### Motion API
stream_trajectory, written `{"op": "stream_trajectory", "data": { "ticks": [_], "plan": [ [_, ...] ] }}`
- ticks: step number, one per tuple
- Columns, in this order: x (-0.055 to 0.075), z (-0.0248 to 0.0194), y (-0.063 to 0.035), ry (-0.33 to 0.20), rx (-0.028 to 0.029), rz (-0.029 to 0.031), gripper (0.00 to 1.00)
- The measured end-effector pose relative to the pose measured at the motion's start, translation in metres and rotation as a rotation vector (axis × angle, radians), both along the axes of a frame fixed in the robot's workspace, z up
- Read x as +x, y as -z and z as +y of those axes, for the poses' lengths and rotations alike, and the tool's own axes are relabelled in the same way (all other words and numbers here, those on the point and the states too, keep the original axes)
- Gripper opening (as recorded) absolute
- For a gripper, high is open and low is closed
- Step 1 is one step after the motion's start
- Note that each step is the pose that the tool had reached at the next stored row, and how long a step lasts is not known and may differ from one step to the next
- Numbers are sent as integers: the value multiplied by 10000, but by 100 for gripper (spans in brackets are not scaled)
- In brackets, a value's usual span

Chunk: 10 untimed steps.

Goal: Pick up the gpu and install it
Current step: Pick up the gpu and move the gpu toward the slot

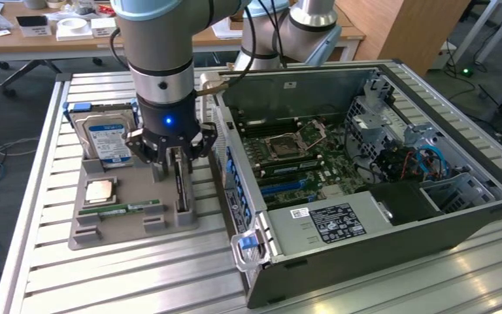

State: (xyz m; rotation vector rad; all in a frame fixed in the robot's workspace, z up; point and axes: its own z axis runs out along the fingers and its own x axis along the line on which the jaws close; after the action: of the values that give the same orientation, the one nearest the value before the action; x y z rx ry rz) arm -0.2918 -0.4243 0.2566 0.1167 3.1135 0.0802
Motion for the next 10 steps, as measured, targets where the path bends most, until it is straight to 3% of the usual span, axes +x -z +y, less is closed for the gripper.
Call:
{"op": "stream_trajectory", "data": {
  "ticks": [10],
  "plan": [
    [-1,65,69,0,-1,2,47]
  ]
}}
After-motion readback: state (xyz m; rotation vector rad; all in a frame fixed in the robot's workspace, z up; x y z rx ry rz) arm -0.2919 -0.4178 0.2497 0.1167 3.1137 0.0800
